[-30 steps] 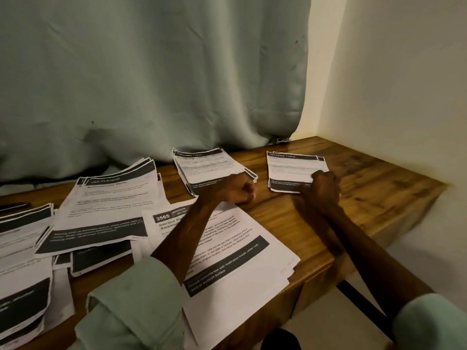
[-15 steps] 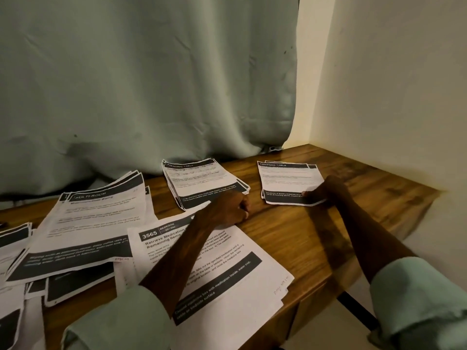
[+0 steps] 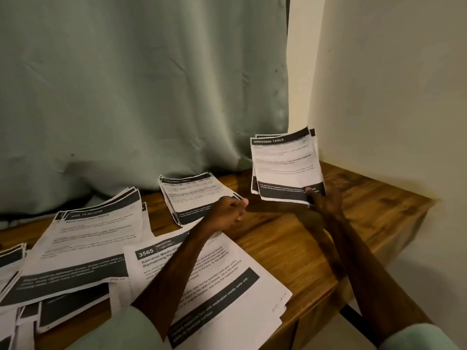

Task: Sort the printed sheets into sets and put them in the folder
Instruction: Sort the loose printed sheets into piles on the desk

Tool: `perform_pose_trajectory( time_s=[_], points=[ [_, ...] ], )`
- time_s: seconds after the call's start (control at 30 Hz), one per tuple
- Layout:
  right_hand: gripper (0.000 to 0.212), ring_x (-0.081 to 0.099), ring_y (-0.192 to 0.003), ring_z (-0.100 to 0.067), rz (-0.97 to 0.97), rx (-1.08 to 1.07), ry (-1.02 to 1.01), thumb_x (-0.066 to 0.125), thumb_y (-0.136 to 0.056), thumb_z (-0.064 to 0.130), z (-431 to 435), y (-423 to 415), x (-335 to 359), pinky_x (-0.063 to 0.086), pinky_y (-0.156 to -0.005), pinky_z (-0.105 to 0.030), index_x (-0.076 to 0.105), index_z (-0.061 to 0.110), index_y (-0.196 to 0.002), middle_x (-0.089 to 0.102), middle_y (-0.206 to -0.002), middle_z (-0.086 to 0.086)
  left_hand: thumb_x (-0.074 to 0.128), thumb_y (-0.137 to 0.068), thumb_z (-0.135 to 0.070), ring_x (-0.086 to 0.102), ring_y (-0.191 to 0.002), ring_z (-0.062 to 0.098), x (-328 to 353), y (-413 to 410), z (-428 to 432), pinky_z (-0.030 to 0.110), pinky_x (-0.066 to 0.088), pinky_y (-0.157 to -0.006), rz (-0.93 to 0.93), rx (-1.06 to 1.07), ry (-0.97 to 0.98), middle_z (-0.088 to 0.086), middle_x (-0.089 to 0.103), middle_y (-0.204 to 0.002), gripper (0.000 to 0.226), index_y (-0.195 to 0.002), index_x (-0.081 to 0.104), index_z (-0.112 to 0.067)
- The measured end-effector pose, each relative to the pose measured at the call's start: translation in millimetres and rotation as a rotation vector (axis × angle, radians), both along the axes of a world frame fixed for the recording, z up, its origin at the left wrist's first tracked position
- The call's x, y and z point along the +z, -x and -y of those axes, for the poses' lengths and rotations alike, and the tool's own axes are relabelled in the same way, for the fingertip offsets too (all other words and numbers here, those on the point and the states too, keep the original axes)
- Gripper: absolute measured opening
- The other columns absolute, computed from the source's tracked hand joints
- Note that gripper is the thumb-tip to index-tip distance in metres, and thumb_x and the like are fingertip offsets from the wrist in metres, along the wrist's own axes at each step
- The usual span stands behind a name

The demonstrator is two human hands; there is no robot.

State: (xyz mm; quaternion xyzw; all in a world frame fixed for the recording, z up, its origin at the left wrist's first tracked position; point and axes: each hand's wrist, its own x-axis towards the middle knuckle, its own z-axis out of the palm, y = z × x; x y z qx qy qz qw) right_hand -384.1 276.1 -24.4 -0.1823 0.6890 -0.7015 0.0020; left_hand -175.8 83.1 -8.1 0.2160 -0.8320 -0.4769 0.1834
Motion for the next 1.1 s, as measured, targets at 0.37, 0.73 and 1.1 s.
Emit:
perform_pose_trajectory(
  time_s=[0.37,0.73,1.1],
  points=[
    [0.029,0.077,-0.079,-0.017,0.145,0.566,-0.099,0.077,-0.089,0.024,24.6,-67.5,15.7,0.063,-0.063,-0.031,0.065,0.016,-0.114,0.078,-0.089,-0.001,0.071,-0.095,-0.024,0.074,-0.102,0.026,25.7,-29.6,43.0,0.047,0.059,-0.09,-0.415,0.185,-0.542,0.01,0.075,-0.116,0.022,-0.116,0.069,-0.015],
    [0.033,0.076,-0.092,-0.034,0.166,0.54,0.116,0.079,-0.087,0.019,70.5,-63.2,32.7,0.063,-0.072,-0.039,0.07,0.002,-0.113,0.076,-0.108,-0.017,0.081,-0.085,-0.013,0.075,-0.101,0.028,25.2,-52.1,73.6,0.053,0.058,-0.094,-0.329,0.121,-0.399,0.007,0.076,-0.115,0.036,-0.119,0.071,-0.012],
    [0.031,0.074,-0.095,-0.041,0.141,0.497,0.183,0.075,-0.091,0.018,72.6,-57.5,7.7,0.059,-0.088,-0.058,0.067,0.004,-0.117,0.076,-0.108,-0.017,0.079,-0.086,-0.014,0.076,-0.097,0.03,17.5,-52.8,75.5,0.051,0.059,-0.091,-0.354,0.112,-0.469,0.011,0.077,-0.109,0.029,-0.114,0.072,-0.011]
  ],
)
